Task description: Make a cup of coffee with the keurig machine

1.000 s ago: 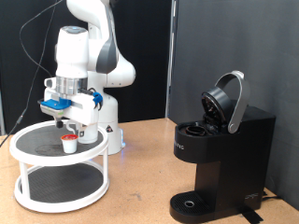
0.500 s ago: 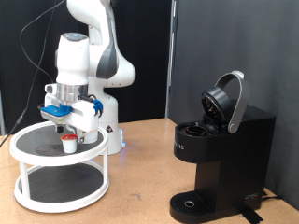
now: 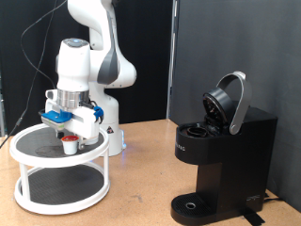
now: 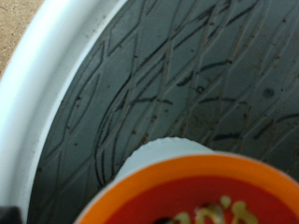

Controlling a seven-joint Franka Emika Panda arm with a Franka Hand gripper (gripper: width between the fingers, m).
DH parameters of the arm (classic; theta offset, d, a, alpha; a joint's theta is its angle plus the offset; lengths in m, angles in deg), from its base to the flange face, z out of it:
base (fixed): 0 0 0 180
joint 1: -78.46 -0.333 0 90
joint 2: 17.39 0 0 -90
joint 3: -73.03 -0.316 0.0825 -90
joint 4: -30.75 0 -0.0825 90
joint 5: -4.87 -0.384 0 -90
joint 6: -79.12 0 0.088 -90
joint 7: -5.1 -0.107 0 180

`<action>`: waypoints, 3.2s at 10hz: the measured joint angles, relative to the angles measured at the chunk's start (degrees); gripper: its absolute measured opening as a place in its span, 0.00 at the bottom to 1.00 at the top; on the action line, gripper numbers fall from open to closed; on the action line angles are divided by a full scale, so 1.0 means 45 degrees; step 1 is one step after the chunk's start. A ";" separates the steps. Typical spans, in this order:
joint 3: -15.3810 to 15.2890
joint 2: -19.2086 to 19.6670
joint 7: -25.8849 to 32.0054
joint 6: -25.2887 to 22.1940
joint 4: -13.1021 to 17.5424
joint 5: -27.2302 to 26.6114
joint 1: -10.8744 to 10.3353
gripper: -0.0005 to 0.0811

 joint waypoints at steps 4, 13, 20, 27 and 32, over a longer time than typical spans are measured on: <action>-0.0002 0.0039 -0.0007 0.0061 0.0012 -0.0176 -0.0002 0.46; 0.0062 -0.1109 0.0827 -0.3768 0.2150 -0.1809 0.0031 0.45; 0.0364 -0.1111 0.1507 -0.6418 0.3756 -0.8116 -0.1135 0.45; -0.0207 -0.0836 -0.0277 -0.7658 0.4733 -1.0249 -0.1703 0.45; -0.0953 0.0124 -0.2008 -0.8242 0.6239 -1.2077 -0.2510 0.45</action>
